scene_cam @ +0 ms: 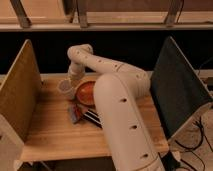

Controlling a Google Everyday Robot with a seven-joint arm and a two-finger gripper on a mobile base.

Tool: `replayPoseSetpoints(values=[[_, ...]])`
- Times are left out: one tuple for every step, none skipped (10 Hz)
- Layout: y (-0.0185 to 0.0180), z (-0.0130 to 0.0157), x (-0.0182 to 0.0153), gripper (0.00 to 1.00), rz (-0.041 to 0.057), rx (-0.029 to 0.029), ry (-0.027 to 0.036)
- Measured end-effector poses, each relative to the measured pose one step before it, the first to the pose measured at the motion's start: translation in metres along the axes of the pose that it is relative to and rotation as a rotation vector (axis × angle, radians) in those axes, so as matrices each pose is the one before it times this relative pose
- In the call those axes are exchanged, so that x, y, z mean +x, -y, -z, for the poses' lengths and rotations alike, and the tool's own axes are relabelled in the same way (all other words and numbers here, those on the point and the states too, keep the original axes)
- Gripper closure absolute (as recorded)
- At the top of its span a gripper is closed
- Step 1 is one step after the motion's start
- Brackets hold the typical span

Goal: Pick up the ceramic cup

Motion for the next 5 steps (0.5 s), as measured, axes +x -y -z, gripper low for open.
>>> replayPoseSetpoints(values=[[0.00083, 0.01652, -0.00449, 1.00, 0.00344, -0.00587, 0.04065], [0.00068, 0.01323, -0.00306, 1.00, 0.00054, -0.00285, 0.03214], [0.00132, 0.01784, -0.00248, 1.00, -0.00152, -0.00297, 0.04209], [0.00000, 0.01774, -0.00128, 1.00, -0.00323, -0.00622, 0.03864], [0.00148, 0.01823, -0.00072, 1.00, -0.00529, -0.00504, 0.03752]])
